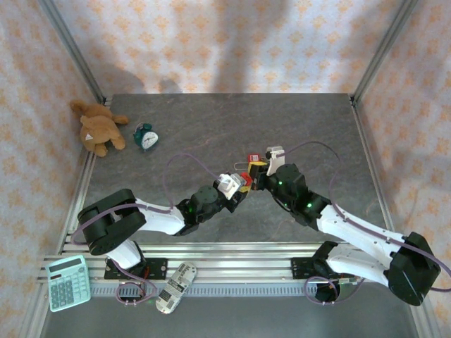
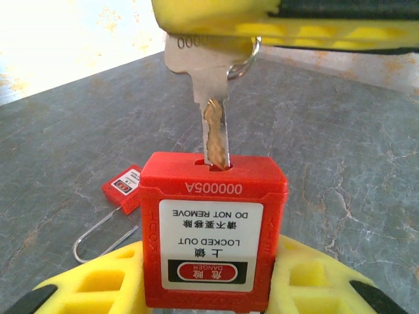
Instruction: Unlock with the key
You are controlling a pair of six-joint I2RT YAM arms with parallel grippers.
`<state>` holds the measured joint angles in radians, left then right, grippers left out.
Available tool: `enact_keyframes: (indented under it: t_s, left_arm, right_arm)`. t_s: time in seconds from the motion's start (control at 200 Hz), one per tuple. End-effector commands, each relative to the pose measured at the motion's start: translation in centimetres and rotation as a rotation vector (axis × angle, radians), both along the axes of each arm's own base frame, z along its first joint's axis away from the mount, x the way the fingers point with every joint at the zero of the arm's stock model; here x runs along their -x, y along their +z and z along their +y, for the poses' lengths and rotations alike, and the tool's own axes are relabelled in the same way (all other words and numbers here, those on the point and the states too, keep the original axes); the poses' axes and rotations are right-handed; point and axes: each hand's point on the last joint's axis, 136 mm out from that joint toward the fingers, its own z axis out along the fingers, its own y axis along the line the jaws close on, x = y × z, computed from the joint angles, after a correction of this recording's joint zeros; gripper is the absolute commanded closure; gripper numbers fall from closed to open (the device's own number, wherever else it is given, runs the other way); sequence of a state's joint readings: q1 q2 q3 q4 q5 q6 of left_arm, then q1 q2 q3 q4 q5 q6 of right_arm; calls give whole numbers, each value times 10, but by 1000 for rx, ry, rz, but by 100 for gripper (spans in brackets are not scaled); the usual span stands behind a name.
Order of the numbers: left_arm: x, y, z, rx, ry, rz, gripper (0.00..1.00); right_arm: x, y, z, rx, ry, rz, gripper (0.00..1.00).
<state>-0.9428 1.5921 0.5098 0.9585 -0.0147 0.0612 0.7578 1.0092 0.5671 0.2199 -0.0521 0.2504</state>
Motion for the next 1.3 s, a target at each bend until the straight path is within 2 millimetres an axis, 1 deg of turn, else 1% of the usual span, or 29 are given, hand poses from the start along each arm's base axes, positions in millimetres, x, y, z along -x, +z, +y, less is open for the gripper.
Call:
enact_keyframes:
  t_s: [0.0, 0.115, 0.295, 0.38, 0.681, 0.816, 0.821, 0.831, 0.901, 1.046, 1.161, 1.296]
  left_arm:
    - [-7, 25, -1, 63, 34, -48, 70]
    - [-11, 28, 4, 97, 49, -40, 71]
    - [-15, 34, 4, 134, 64, -24, 71]
    - [-17, 38, 3, 146, 66, -22, 71]
    - [-19, 52, -3, 161, 52, -37, 71]
    - [-18, 63, -6, 163, 41, -62, 71]
    - [-18, 60, -6, 152, 42, -55, 71]
    - [-18, 57, -5, 140, 43, -49, 71]
    - [-18, 60, -3, 135, 54, -54, 71]
    - [-20, 71, 3, 168, 70, -67, 71]
    - [-23, 77, 7, 209, 74, -48, 72]
    - [-29, 81, 8, 227, 79, -43, 72]
  right_arm:
    - [4, -1, -4, -9, -12, -4, 100]
    - [5, -3, -2, -15, -7, 6, 100]
    - [7, -4, -1, -22, -11, -1, 100]
    - [9, -7, 1, -21, -1, 4, 100]
    - [20, -28, 9, 16, 67, 56, 100]
    - [18, -39, 5, 51, 49, 75, 100]
    - [18, -39, 5, 53, 48, 75, 100]
    - [18, -39, 5, 54, 49, 77, 100]
    - [18, -44, 6, 65, 50, 87, 100]
    - [21, -59, 6, 68, 58, 120, 100]
    - [24, -63, 7, 48, 66, 130, 100]
    - [28, -70, 12, 49, 98, 155, 100]
